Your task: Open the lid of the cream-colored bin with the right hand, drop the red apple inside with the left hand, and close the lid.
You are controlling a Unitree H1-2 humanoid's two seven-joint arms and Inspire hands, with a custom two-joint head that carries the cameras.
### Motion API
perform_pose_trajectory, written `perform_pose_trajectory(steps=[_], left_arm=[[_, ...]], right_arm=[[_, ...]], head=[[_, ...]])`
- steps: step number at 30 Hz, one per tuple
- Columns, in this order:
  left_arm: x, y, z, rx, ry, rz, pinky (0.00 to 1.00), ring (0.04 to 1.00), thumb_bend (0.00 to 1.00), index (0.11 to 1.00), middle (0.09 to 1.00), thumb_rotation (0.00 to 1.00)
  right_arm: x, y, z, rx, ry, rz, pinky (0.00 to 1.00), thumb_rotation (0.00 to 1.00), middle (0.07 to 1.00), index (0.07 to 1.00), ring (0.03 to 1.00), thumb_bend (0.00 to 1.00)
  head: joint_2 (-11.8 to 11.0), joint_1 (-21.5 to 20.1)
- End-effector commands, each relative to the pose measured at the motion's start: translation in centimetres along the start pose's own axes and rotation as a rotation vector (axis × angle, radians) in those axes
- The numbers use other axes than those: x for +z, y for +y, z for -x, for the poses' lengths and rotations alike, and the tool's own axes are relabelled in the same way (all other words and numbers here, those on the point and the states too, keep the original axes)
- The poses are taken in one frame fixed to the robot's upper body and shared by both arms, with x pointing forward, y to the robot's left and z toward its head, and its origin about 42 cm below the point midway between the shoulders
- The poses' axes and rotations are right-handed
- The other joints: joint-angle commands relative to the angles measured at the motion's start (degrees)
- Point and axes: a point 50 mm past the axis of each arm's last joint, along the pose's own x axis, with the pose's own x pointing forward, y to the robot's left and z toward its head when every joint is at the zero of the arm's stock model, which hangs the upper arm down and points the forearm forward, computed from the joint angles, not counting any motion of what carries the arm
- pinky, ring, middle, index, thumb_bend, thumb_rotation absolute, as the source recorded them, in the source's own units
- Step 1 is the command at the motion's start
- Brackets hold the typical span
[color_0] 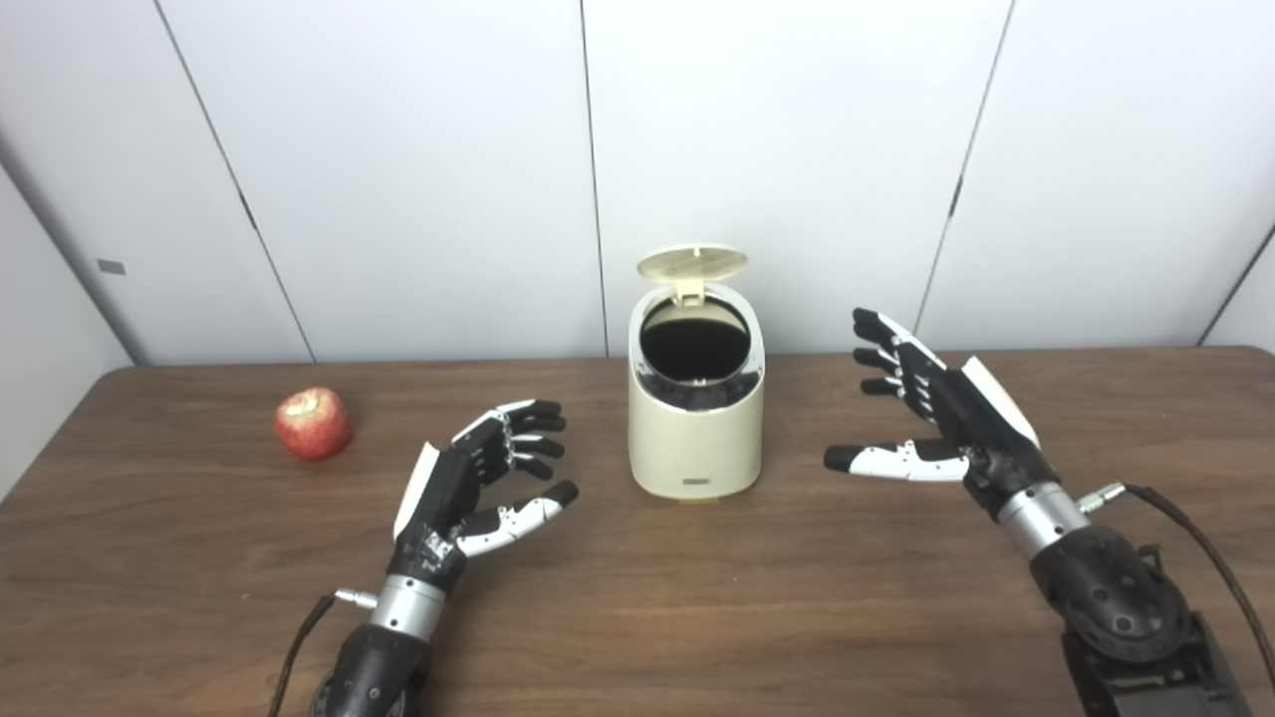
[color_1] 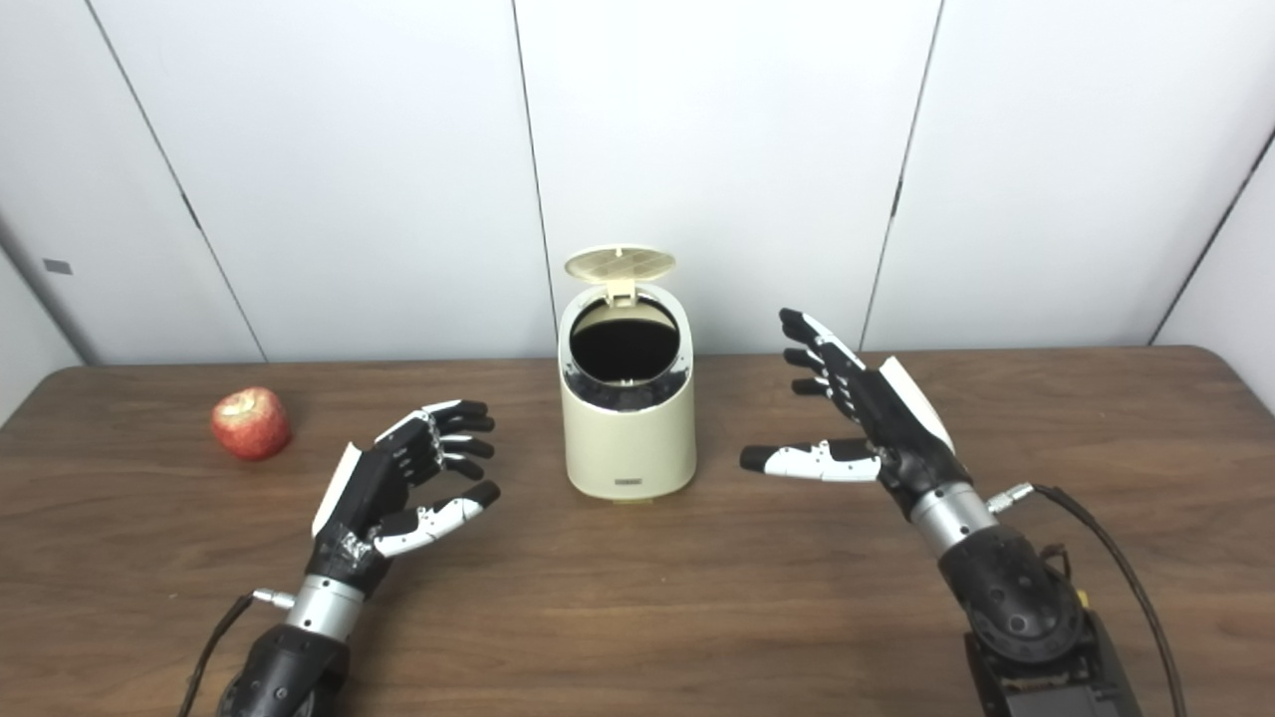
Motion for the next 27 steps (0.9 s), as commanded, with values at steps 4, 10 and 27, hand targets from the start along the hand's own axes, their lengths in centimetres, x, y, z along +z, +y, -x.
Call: perform_pose_trajectory(steps=[4, 10, 27], left_arm=[[-1.0, -0.2, 1.7, 0.044, 0.020, 0.021, 0.60, 0.659, 0.61, 0.809, 0.741, 0.02], [2.1, 0.8, 1.4, 0.161, -0.055, -0.160, 0.56, 0.661, 0.65, 0.765, 0.722, 0.04], [7.6, 7.8, 0.8, 0.532, -0.157, -0.457, 0.68, 0.839, 0.68, 0.862, 0.883, 0.15]], right_arm=[[0.7, -0.7, 0.2, -0.035, -0.083, 0.030, 0.78, 0.31, 0.939, 0.949, 0.889, 0.82], [-0.2, -0.5, 0.9, -0.033, -0.065, -0.009, 0.82, 0.24, 0.948, 0.955, 0.905, 0.79], [-0.6, -1.1, 1.4, -0.053, 0.004, 0.000, 0.82, 0.10, 0.966, 0.971, 0.908, 0.75]], head=[[-0.33, 1.94], [-1.66, 7.38], [-5.41, 17.76]])
